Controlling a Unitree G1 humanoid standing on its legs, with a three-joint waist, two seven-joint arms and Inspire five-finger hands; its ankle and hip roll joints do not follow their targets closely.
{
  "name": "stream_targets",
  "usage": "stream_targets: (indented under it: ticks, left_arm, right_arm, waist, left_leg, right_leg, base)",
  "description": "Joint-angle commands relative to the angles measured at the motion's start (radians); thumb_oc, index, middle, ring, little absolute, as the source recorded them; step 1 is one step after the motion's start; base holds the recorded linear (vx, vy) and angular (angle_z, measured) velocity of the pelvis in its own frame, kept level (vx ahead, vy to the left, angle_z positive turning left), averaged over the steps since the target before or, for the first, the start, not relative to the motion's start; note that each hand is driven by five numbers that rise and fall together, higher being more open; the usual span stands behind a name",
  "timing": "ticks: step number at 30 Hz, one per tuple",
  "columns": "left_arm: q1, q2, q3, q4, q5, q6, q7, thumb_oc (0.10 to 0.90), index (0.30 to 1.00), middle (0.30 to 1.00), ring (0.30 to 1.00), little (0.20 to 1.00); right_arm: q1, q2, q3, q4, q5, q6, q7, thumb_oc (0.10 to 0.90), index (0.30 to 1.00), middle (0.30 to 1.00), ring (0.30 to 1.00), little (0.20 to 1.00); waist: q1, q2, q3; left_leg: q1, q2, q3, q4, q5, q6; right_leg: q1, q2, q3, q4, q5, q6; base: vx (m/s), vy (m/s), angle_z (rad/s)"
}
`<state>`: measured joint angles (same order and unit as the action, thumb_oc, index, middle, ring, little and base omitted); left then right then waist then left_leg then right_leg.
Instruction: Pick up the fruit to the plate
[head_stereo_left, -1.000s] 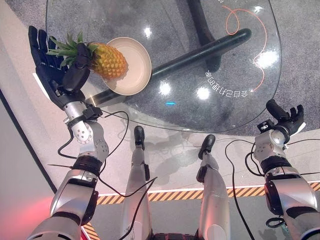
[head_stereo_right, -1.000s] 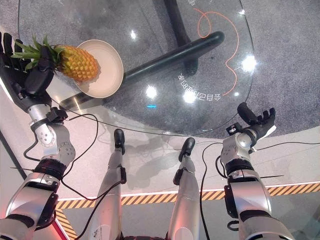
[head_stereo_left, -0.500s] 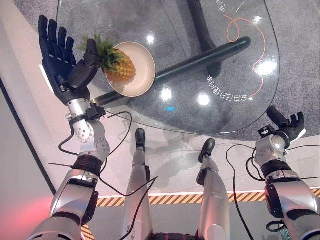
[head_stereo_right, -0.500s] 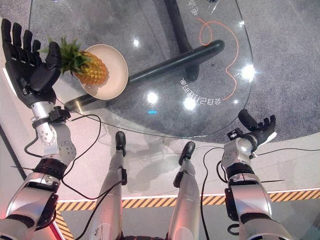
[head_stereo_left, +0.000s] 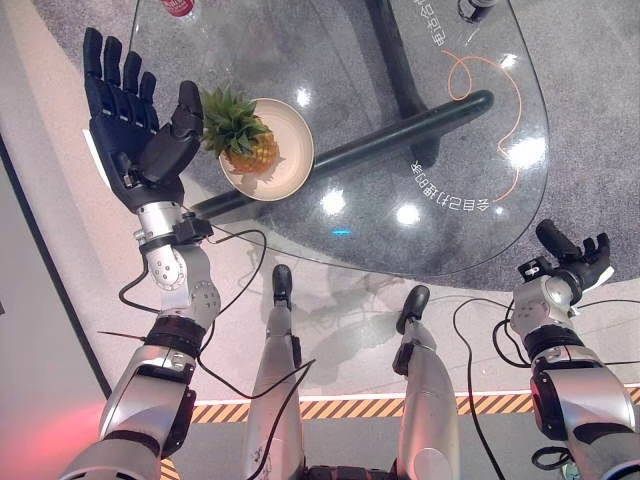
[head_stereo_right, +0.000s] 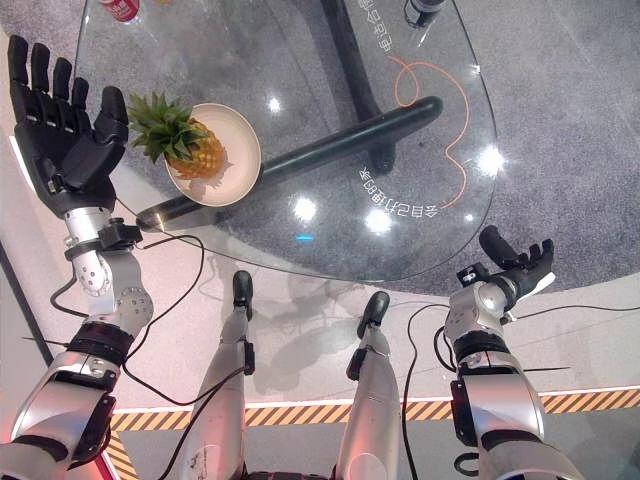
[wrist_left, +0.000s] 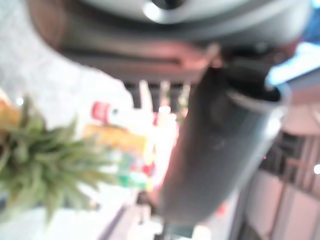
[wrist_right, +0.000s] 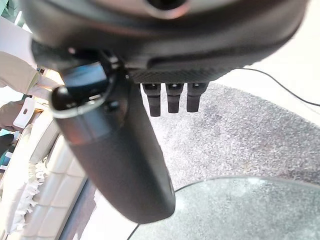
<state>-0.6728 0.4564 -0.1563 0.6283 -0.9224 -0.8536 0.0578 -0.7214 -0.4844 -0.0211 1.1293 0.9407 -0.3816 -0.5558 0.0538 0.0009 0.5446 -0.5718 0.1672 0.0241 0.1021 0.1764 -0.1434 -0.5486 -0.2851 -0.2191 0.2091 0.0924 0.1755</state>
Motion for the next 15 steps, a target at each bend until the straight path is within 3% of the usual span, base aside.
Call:
stream_targets:
  ticks: [1, 5, 12, 13, 15]
  left_arm:
    - [-0.024, 0.03, 0.1, -0.079, 0.052, -0.04, 0.004, 0.8, 0.9, 0.9, 0.9, 0.9]
    - [0.058, 0.04, 0.152, -0.041, 0.026, 0.075, 0.0, 0.8, 0.9, 0.9, 0.9, 0.9]
    - [0.295, 0.02, 0.212, 0.021, 0.02, 0.235, -0.059, 0.8, 0.9, 0.9, 0.9, 0.9]
    - [0.35, 0.01, 0.229, 0.057, 0.013, 0.309, -0.072, 0.8, 0.9, 0.9, 0.9, 0.9]
    - [0.391, 0.01, 0.24, 0.095, 0.042, 0.361, -0.038, 0.8, 0.9, 0.9, 0.9, 0.9]
  right_arm:
    - [0.079, -0.043, -0.043, -0.033, -0.079, -0.071, 0.013, 0.8, 0.9, 0.9, 0.9, 0.9]
    - [0.176, -0.023, -0.064, -0.061, -0.124, -0.052, 0.065, 0.8, 0.9, 0.9, 0.9, 0.9]
    - [0.432, 0.016, -0.131, -0.07, -0.184, -0.018, 0.189, 0.8, 0.9, 0.9, 0.9, 0.9]
    - [0.48, 0.029, -0.149, -0.057, -0.212, -0.001, 0.214, 0.8, 0.9, 0.9, 0.9, 0.9]
    - [0.518, 0.038, -0.157, -0.045, -0.232, 0.019, 0.233, 0.8, 0.9, 0.9, 0.9, 0.9]
  waist:
    - [0.018, -0.01, -0.025]
    - [0.015, -0.01, -0.045]
    - [0.008, -0.001, -0.176]
    - [0.005, 0.0, -0.212]
    - [0.002, 0.001, -0.236]
  left_leg:
    - [0.109, -0.027, 0.028, 0.072, -0.156, 0.029]
    - [0.205, -0.02, 0.04, 0.023, -0.143, 0.022]
    - [0.362, -0.013, 0.057, -0.093, -0.104, 0.017]
    - [0.4, -0.01, 0.063, -0.112, -0.098, 0.016]
    - [0.437, -0.005, 0.07, -0.133, -0.091, 0.014]
  right_leg:
    - [0.077, 0.009, -0.009, 0.033, -0.067, 0.013]
    - [0.177, 0.004, -0.01, -0.015, -0.055, 0.021]
    - [0.35, 0.003, -0.018, -0.133, -0.02, 0.027]
    - [0.387, 0.003, -0.019, -0.15, -0.016, 0.027]
    - [0.421, 0.003, -0.024, -0.169, -0.011, 0.027]
  base:
    - [0.05, -0.012, 0.01]
    - [0.08, 0.021, 0.01]
    - [0.18, 0.044, 0.02]
    - [0.21, 0.034, 0.0]
    - [0.22, 0.03, -0.02]
